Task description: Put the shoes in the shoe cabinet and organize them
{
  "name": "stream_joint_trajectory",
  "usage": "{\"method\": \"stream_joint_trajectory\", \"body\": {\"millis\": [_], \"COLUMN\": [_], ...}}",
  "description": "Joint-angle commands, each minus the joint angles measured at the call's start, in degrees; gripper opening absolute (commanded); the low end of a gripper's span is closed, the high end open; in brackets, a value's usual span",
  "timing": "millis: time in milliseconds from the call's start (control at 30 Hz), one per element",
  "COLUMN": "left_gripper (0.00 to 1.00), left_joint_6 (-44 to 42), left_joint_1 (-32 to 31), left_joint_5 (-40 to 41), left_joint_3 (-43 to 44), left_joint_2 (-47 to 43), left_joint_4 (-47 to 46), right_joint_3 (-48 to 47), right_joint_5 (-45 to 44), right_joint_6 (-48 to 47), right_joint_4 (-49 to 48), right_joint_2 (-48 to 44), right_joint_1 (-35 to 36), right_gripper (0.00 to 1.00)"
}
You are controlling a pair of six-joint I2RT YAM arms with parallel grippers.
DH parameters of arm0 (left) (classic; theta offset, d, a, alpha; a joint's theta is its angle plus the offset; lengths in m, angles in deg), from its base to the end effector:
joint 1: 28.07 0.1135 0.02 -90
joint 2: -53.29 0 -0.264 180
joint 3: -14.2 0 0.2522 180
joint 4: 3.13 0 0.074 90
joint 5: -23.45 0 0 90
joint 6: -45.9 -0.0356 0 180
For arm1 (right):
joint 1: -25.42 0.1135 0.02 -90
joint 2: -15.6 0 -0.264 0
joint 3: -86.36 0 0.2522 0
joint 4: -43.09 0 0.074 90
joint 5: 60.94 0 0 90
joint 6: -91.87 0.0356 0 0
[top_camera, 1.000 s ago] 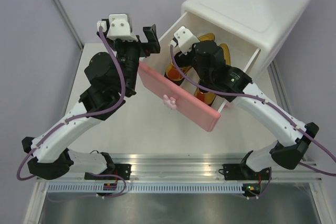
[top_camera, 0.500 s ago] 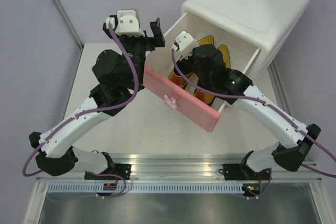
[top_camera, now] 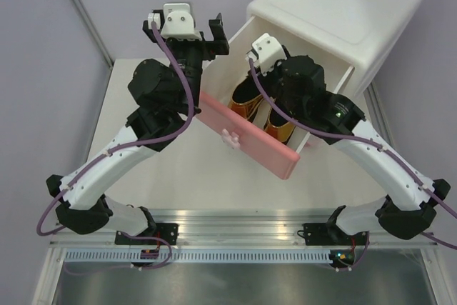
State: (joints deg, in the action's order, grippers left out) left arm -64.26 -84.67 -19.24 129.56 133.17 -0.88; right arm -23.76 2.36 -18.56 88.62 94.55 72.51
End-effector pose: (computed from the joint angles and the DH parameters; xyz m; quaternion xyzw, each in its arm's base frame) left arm 0.1656 -0.2036 0.5736 -0.0064 0.5605 -0.0708 0.8251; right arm 0.2076 0.1998 0.4769 -0.3094 0.7177 -0.0399 0.6226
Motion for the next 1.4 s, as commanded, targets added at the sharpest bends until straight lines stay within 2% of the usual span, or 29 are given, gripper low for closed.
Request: {"method": "stream_joint_trajectory", "body": {"millis": [0, 233, 400, 533, 633, 767, 833, 967, 1133, 1367], "left_gripper": [0.97, 0.97, 0.97, 0.98, 0.98, 0.98, 0.98, 0.98, 0.97, 0.97], "left_joint_6": [-0.94, 4.51, 10.39, 14.71, 18.22, 19.55, 23.14, 28.50, 37.55, 38.27], "left_joint_1": [0.26, 0.17, 0.17, 0.26, 0.17, 0.17, 0.17, 0.17, -0.26, -10.44], "left_joint_5": [-1.17, -2.83, -4.76, -8.01, -10.21, -12.67, -14.25, -21.01, -29.28, -32.28], "left_joint_3": [2.98, 5.10, 4.49, 1.76, 1.23, -0.17, -1.05, -6.22, -12.03, -15.65], "left_joint_2": [-0.42, -2.87, -7.80, -13.59, -17.64, -21.42, -22.48, -23.10, -22.31, -19.86], "left_joint_4": [-0.28, 11.15, 26.32, 36.63, 45.56, 55.70, 62.27, 69.14, 69.25, 62.66], "right_joint_3": [-4.45, -2.97, 2.03, 8.63, 13.99, 17.25, 18.83, 21.82, 23.23, 23.67], "right_joint_5": [2.35, 9.20, 12.81, 11.41, 6.41, 0.52, -2.46, -6.51, -10.30, -14.34], "right_joint_6": [2.06, 3.46, 3.46, 2.50, 2.49, 3.37, 4.16, 4.96, 4.25, 3.46], "right_joint_4": [-1.36, -6.09, -10.76, -15.40, -19.10, -19.81, -20.16, -21.22, -21.40, -22.63], "right_joint_2": [-3.28, -9.95, -17.06, -23.14, -27.62, -31.23, -33.34, -37.38, -40.55, -42.75], "right_joint_1": [-0.07, -0.07, -0.16, -0.16, -0.16, -0.16, -0.07, -0.07, -0.07, -0.07], "right_gripper": [0.59, 0.77, 0.85, 0.97, 0.98, 0.98, 0.98, 0.98, 0.98, 0.98]}}
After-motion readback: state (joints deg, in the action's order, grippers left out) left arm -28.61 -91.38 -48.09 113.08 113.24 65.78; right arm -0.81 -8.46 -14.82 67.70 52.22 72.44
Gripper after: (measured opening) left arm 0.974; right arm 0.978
